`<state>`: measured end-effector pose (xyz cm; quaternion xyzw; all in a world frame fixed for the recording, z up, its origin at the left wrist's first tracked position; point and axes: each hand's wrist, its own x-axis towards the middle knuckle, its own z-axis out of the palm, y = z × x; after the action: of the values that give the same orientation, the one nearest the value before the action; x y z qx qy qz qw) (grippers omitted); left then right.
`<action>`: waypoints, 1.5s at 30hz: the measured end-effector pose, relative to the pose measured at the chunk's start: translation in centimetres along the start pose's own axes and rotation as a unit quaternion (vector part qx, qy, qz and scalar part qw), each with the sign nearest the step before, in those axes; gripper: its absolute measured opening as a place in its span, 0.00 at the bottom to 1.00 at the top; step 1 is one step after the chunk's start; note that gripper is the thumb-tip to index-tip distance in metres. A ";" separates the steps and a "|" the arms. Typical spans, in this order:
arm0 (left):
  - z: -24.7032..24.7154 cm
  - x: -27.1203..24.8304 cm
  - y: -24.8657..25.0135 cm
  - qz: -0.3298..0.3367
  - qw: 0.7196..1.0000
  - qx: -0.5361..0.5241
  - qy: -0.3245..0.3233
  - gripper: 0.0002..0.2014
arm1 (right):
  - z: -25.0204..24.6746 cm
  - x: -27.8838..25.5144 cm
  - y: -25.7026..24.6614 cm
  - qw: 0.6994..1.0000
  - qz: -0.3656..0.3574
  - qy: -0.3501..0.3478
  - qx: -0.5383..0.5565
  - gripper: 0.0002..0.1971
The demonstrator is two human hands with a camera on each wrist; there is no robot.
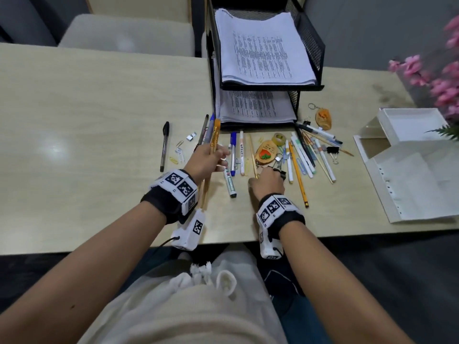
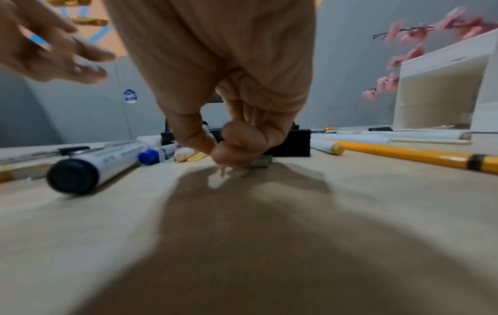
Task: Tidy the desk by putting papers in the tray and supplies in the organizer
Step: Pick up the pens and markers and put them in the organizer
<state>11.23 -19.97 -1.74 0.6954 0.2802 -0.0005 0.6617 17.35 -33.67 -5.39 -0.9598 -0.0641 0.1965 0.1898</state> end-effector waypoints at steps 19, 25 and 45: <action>16.1 4.1 5.9 0.069 0.986 0.119 -0.094 0.12 | -15.4 6.6 9.9 0.951 -0.084 0.157 0.252 0.08; 16.9 6.3 4.6 -0.056 0.997 0.056 -0.016 0.14 | -11.8 9.7 11.9 0.994 -0.063 0.014 -0.093 0.12; 23.6 9.0 6.2 -0.083 0.983 -0.160 0.016 0.17 | -13.9 11.2 15.8 0.974 -0.057 -0.022 0.220 0.09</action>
<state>29.99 -38.03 -2.29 0.5547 0.3438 0.0009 0.7577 33.96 -50.70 -3.70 -0.8850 -0.0783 0.2153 0.4054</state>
